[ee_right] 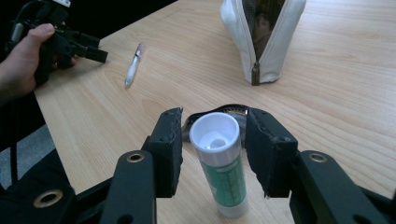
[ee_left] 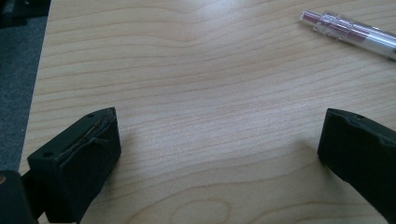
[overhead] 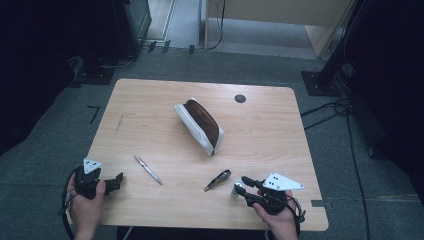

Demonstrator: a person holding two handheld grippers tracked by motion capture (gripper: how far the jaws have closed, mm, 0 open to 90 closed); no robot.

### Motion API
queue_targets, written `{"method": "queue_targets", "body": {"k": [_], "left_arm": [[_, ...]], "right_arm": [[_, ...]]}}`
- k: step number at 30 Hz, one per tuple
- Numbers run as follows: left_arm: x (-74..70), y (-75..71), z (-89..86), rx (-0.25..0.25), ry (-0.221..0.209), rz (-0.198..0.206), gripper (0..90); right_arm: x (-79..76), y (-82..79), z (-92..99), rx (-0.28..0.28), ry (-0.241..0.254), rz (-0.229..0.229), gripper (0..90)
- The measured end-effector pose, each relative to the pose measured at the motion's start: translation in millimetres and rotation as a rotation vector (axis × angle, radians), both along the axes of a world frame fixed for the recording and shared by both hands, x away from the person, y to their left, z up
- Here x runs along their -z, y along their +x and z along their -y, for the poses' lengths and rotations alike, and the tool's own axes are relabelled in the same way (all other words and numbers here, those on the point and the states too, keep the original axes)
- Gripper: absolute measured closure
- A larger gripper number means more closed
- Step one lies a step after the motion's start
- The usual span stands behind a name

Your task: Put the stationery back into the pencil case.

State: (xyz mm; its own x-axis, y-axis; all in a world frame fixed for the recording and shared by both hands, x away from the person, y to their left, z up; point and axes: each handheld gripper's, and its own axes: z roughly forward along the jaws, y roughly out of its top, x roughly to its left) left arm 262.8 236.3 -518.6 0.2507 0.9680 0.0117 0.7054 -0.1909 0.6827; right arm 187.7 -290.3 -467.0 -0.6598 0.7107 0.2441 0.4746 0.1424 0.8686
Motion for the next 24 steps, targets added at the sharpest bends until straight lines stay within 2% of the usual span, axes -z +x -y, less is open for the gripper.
{"method": "queue_targets", "body": {"k": [13, 19, 24], "left_arm": [[0.0, 0.0, 0.0, 0.0, 0.0, 0.0, 0.0], [0.0, 0.0, 0.0, 0.0, 0.0, 0.0, 0.0], [0.0, 0.0, 0.0, 0.0, 0.0, 0.0, 0.0]], "right_arm": [[7.2, -2.6, -6.6, 0.021, -0.065, 0.011, 61.1], [6.8, -6.3, -8.7, 0.042, -0.118, 0.051, 64.8], [5.5, -6.3, -7.0, 0.061, -0.12, 0.05, 66.3]]}}
